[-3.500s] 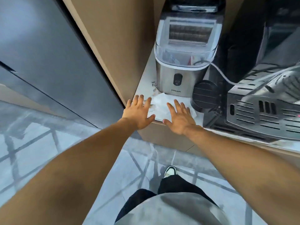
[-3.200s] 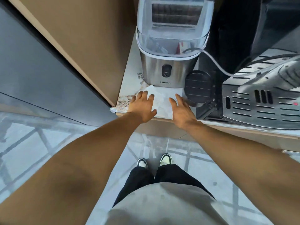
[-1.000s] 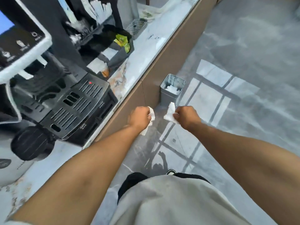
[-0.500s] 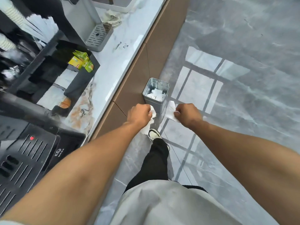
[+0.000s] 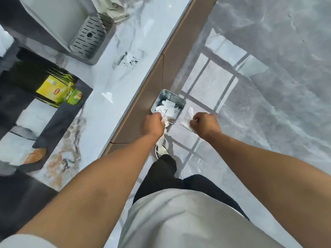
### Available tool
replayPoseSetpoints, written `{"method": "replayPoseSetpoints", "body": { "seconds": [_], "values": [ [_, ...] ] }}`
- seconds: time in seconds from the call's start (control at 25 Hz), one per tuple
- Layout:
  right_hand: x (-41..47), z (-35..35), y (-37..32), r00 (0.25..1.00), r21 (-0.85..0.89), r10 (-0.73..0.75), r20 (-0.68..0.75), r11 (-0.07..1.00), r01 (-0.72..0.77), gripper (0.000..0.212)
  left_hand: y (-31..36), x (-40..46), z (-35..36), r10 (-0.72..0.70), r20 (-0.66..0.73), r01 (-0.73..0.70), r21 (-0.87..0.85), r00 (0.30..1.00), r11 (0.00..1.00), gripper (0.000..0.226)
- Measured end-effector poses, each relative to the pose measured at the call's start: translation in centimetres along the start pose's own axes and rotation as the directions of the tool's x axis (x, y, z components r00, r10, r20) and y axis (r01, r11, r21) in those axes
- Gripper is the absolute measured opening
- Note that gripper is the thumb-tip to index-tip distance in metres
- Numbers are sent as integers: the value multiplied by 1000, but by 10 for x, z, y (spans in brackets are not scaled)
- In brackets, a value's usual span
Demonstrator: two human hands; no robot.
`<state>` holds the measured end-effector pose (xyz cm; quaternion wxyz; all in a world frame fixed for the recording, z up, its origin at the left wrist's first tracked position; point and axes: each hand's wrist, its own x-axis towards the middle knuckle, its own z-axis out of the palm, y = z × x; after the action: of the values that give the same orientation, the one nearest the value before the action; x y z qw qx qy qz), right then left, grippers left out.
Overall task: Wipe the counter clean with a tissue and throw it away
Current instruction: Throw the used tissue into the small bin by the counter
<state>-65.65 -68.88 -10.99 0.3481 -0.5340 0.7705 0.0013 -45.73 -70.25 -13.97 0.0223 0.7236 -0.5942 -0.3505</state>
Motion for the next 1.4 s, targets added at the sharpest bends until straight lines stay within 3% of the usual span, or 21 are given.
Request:
{"method": "replayPoseSetpoints", "body": {
  "seconds": [0.2, 0.36, 0.56, 0.72, 0.88, 1.0, 1.2, 1.4],
  "values": [
    [54, 7, -14, 994, -20, -24, 106, 999, 26, 11, -2, 44, 8, -269, 51, 272, -283, 962, 920, 16],
    [100, 15, -17, 975, -74, -15, 220, 997, 32, 15, -1, 74, 20, -449, 103, 433, -518, 888, 738, 24],
    [174, 17, -26, 945, -66, -6, 327, 997, 29, 18, 12, 119, 51, -634, 120, 520, -697, 764, 494, 24],
    [249, 39, -20, 933, -129, -46, 357, 987, 98, 14, 18, 167, 109, -736, 141, 486, -828, 662, 278, 24],
    [317, 76, -5, 924, -208, -51, 380, 968, 139, 17, 13, 199, 155, -754, 171, 513, -823, 634, 244, 11],
    [353, 114, 10, 915, -263, -26, 403, 954, 143, 23, -3, 223, 186, -767, 197, 542, -811, 610, 222, 14],
    [382, 159, 14, 887, -331, -57, 459, 915, 230, 13, -31, 251, 219, -760, 216, 560, -797, 613, 225, 13],
    [395, 173, 18, 881, -373, -100, 462, 879, 295, 18, -39, 258, 226, -724, 255, 571, -789, 641, 227, 18]
  ]
}}
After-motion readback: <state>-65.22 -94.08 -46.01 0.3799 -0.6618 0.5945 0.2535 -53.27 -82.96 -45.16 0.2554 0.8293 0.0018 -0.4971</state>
